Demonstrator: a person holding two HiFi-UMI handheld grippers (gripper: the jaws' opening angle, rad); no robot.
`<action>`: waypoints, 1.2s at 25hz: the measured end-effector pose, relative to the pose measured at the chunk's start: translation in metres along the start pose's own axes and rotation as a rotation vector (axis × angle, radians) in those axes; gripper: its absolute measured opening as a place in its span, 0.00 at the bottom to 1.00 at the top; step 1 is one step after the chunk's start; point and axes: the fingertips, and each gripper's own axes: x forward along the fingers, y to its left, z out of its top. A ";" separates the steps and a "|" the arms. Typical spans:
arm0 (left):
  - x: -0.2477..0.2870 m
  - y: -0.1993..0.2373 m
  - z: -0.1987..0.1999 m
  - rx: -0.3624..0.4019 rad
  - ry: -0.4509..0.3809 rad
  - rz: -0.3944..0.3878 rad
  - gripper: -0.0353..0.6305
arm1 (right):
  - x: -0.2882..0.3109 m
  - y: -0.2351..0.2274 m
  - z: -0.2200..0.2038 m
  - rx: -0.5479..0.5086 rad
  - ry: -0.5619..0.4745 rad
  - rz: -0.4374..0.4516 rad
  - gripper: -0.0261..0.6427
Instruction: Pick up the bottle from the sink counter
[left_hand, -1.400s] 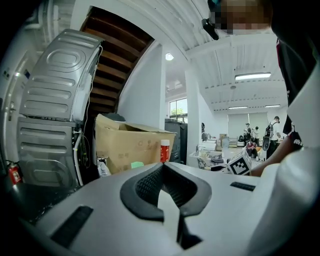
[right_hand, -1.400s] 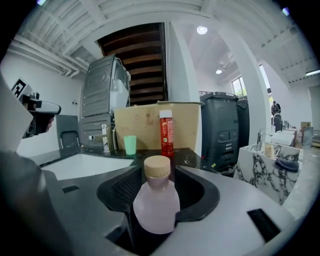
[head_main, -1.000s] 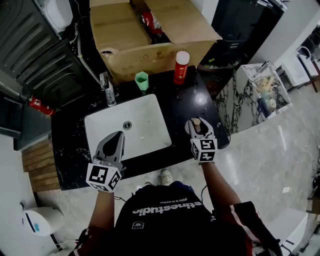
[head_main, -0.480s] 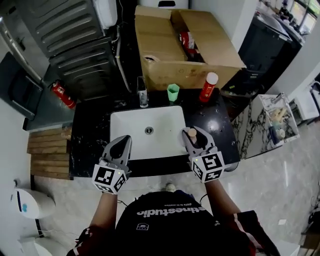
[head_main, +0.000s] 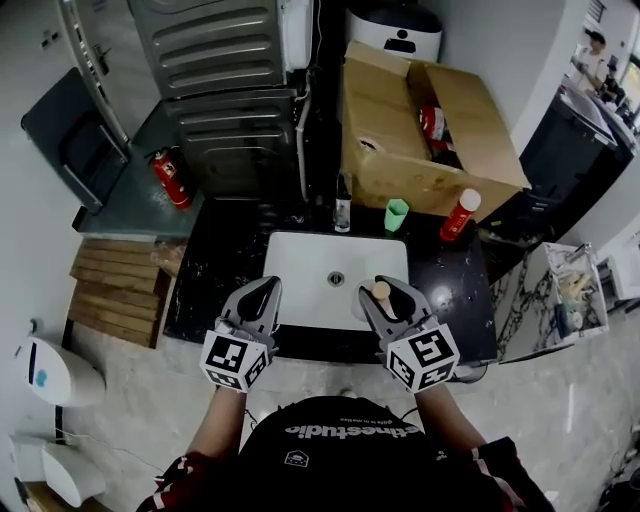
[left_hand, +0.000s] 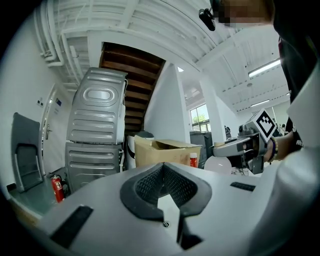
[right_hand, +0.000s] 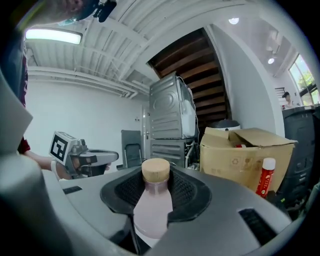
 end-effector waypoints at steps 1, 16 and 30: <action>-0.002 0.002 0.001 -0.003 -0.005 0.005 0.08 | 0.001 0.002 0.002 -0.003 0.002 -0.002 0.28; 0.000 0.006 0.003 -0.004 -0.034 -0.016 0.07 | -0.003 0.002 0.003 -0.016 0.001 -0.056 0.28; -0.001 0.014 0.006 -0.012 -0.041 -0.004 0.07 | -0.006 0.003 0.006 -0.015 -0.012 -0.058 0.28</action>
